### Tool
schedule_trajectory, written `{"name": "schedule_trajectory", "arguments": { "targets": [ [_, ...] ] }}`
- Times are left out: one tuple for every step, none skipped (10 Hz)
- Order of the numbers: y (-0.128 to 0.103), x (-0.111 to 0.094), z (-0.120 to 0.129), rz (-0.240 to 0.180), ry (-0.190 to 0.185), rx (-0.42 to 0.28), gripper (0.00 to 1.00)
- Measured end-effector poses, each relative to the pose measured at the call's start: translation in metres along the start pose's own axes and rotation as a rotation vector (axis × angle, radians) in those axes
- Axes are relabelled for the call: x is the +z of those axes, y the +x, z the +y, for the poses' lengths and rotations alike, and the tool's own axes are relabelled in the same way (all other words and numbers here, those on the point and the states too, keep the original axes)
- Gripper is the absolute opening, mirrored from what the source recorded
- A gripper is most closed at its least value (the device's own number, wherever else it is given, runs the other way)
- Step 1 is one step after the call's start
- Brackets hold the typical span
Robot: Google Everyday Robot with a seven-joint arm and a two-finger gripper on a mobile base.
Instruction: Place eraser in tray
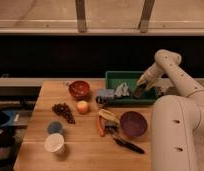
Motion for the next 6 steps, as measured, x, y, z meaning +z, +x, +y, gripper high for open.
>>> {"name": "schedule_trajectory", "arguments": {
  "targets": [
    [0.000, -0.001, 0.004, 0.001, 0.001, -0.012, 0.80],
    [-0.001, -0.003, 0.007, -0.008, 0.004, -0.024, 0.80],
    [-0.006, -0.011, 0.009, -0.024, 0.005, -0.035, 0.80],
    [-0.013, -0.022, 0.015, -0.048, 0.009, -0.051, 0.80],
    [-0.019, -0.033, 0.022, -0.073, 0.012, -0.064, 0.80],
    [-0.018, -0.031, 0.023, -0.071, 0.014, -0.067, 0.80]
  ]
}}
